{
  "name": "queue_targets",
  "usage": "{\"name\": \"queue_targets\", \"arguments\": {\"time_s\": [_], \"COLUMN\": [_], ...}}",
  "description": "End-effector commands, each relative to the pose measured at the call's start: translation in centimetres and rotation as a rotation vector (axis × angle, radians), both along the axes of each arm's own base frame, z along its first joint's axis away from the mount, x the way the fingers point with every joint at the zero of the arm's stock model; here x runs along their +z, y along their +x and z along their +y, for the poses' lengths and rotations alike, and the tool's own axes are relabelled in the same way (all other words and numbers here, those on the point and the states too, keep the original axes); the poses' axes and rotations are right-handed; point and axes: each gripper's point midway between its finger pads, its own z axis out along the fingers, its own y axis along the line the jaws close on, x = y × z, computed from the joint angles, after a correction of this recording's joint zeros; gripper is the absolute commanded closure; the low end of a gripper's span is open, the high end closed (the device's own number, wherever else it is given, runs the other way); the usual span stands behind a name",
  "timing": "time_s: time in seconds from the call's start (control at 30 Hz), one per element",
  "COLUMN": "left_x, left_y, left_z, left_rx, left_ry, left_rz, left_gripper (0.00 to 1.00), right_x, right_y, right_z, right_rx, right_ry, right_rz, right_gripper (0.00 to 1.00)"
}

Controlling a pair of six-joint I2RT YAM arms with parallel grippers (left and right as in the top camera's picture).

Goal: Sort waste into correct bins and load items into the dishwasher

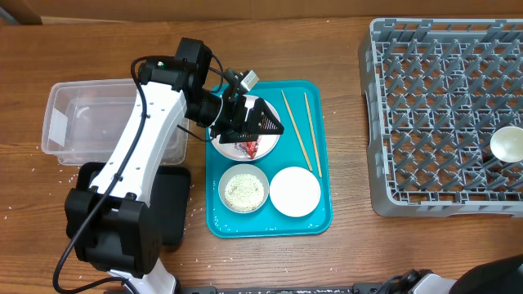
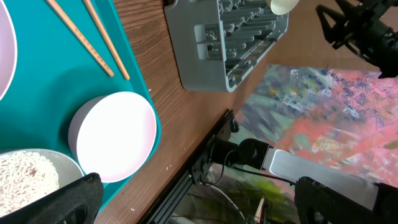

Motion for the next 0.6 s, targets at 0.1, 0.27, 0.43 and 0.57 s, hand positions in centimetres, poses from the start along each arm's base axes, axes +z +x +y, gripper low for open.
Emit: {"name": "queue_targets", "arguments": {"time_s": [0.1, 0.27, 0.43, 0.57], "left_x": [0.9, 0.9, 0.9, 0.9], "left_y": [-0.1, -0.1, -0.2, -0.2], "left_z": [-0.4, -0.4, -0.4, -0.4], "left_rx": [-0.014, -0.014, -0.014, -0.013], "left_ry": [-0.008, -0.007, -0.006, -0.006], "left_rz": [-0.045, -0.043, -0.038, -0.037], "left_gripper": [0.0, 0.0, 0.0, 0.0], "right_x": [-2.5, -4.4, -6.5, -7.0], "right_y": [0.4, 2.8, 2.5, 1.7], "right_z": [0.6, 0.1, -1.7, -2.4], "right_rx": [-0.055, -0.108, -0.207, -0.237], "right_ry": [0.037, 0.008, -0.009, -0.041], "right_rz": [0.121, 0.159, 0.229, 0.273], "right_gripper": [0.48, 0.46, 0.47, 0.61]}}
